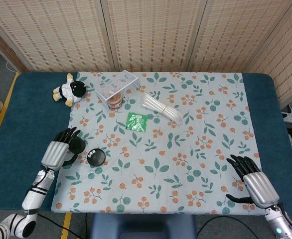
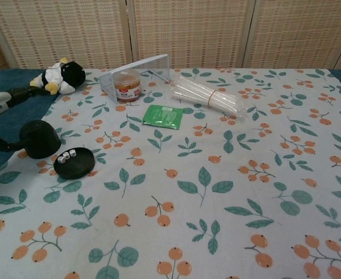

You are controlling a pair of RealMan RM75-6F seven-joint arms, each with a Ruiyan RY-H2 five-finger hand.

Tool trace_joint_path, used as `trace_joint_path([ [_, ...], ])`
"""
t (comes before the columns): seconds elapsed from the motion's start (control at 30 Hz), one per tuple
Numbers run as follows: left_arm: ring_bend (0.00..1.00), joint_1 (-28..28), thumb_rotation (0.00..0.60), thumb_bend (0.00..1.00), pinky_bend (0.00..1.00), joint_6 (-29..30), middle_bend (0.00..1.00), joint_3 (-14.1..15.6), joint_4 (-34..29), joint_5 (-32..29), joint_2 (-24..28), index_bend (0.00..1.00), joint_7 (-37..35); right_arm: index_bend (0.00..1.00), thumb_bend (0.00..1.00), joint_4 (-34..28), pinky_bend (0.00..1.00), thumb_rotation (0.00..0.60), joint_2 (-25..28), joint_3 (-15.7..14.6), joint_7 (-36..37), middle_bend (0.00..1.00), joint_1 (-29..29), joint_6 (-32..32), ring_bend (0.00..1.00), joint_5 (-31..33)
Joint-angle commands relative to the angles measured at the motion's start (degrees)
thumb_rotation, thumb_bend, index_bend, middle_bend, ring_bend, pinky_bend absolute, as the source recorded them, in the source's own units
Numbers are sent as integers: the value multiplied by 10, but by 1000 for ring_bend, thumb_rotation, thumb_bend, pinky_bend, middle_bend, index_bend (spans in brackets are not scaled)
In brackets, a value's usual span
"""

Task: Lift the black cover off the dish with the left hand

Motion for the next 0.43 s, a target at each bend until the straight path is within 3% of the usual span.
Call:
trace_joint_path([
  [0.03,0,77,600,361,93,144,0,44,-104,79,72,0,-38,0,74,6,0,450,-7,5,-11,0,-6,14,0,3],
  [0.2,0,175,600,360,68,248,0,109,-118,114,104,0,-2,0,74,12,0,451,-25,22,-43,0,-15,31,0,27],
  [0.3,0,189,600,358,66,238,0,123,-129,110,126,0,61,0,74,11,0,452,-30,31,-55,0,-19,43,0,34],
  [0.43,0,196,600,359,68,223,0,120,-170,94,150,0,63,0,74,10,0,450,-34,38,-68,0,-27,63,0,36],
])
